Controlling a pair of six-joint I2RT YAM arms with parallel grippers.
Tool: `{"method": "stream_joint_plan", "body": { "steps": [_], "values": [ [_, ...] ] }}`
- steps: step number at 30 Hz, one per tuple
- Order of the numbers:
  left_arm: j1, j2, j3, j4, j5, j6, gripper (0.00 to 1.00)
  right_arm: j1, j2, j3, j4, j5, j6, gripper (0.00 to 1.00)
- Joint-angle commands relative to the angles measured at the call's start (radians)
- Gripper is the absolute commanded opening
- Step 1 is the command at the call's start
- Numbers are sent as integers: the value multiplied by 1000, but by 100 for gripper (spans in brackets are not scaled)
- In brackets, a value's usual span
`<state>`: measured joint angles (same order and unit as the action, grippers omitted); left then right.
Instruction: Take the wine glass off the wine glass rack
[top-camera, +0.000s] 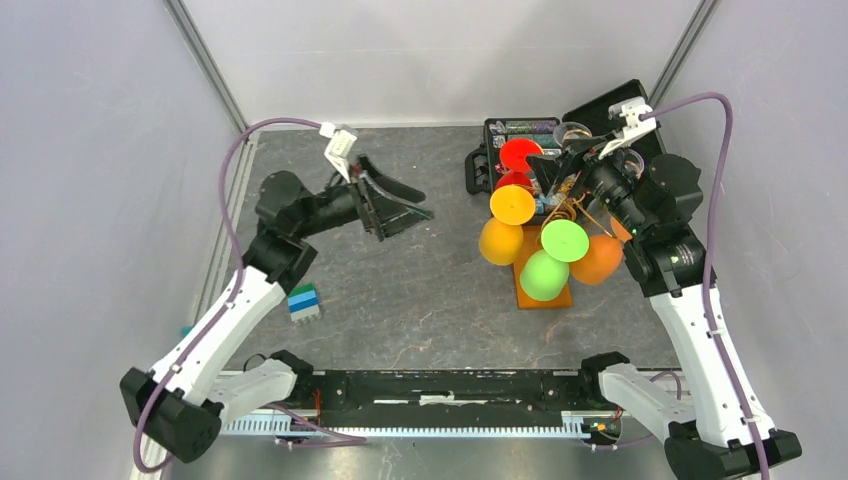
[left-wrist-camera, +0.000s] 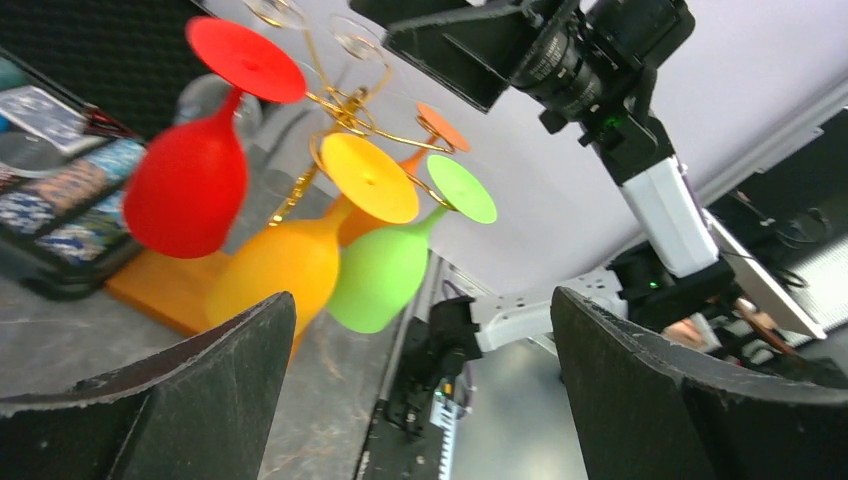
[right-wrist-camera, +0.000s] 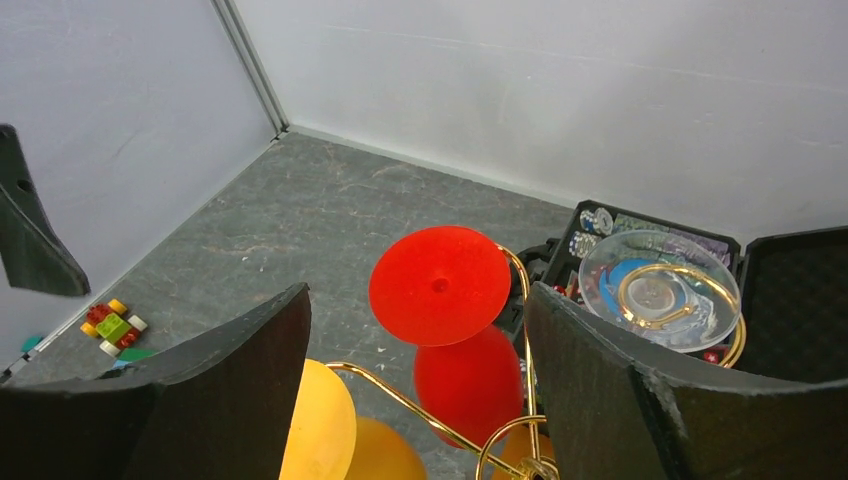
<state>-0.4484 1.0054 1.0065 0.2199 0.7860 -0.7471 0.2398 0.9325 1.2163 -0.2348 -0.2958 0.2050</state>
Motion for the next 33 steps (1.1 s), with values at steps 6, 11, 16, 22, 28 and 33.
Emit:
{"method": "stream_joint_plan", "body": {
  "steps": [6,11,16,22,28,33],
  "values": [
    [-169,171,40,109,-295,-270,96,-2,-11,-22,69,10,69,83],
    [-190,282,55,116,-342,-424,79,-2,-30,-49,79,26,83,83],
    [-217,295,59,134,-382,-428,78,-2,-52,-63,81,44,81,83],
    [-244,332,93,145,-362,-433,91,-3,-58,-76,90,42,83,83],
    [-272,388,154,88,-305,-419,77,-3,-66,-81,91,43,84,83],
    [-293,397,165,71,-309,-433,60,-3,-72,-87,92,48,86,84]
  ]
}}
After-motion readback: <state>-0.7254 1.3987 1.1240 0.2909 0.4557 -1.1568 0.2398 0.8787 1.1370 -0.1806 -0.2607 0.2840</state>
